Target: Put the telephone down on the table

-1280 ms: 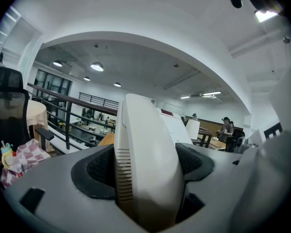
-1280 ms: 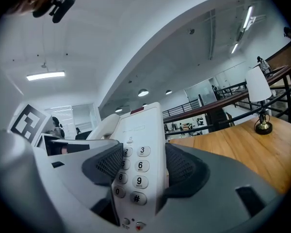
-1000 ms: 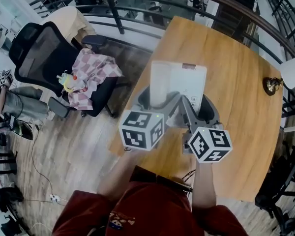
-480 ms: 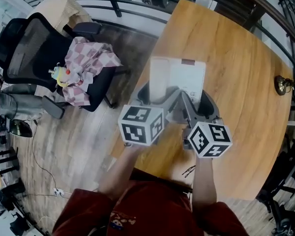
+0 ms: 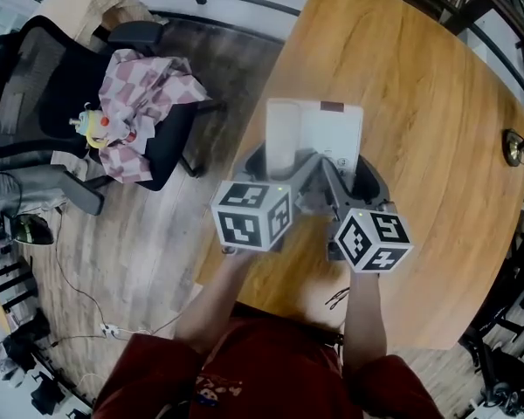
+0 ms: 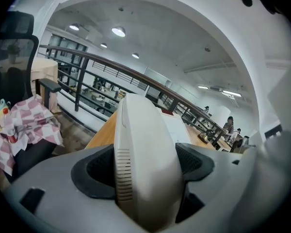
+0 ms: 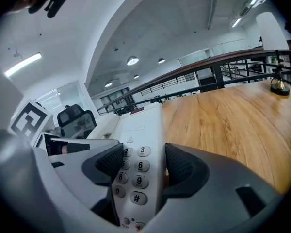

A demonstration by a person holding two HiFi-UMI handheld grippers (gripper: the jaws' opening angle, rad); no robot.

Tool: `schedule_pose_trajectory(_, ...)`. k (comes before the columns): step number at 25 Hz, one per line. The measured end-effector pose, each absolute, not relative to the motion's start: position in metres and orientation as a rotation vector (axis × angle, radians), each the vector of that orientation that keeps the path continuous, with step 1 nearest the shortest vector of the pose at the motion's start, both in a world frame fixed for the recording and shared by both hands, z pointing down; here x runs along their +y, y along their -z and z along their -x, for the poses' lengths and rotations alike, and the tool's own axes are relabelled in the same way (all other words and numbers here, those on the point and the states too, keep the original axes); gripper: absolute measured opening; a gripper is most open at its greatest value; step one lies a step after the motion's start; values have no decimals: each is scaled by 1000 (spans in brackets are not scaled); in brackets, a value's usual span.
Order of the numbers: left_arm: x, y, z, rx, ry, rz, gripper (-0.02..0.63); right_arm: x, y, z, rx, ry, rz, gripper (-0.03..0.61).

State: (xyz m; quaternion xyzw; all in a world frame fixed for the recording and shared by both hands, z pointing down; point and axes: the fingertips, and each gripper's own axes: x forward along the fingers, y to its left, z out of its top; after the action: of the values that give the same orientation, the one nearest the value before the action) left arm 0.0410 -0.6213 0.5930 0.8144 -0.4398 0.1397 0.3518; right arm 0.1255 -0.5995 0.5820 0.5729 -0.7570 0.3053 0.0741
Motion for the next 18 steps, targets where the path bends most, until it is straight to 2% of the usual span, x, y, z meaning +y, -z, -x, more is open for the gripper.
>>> schedule_pose_trajectory(18,-631,-668,-36,-1142,-454,-1971,393,-613,-659,-121,-2198,-1080,-1617,287)
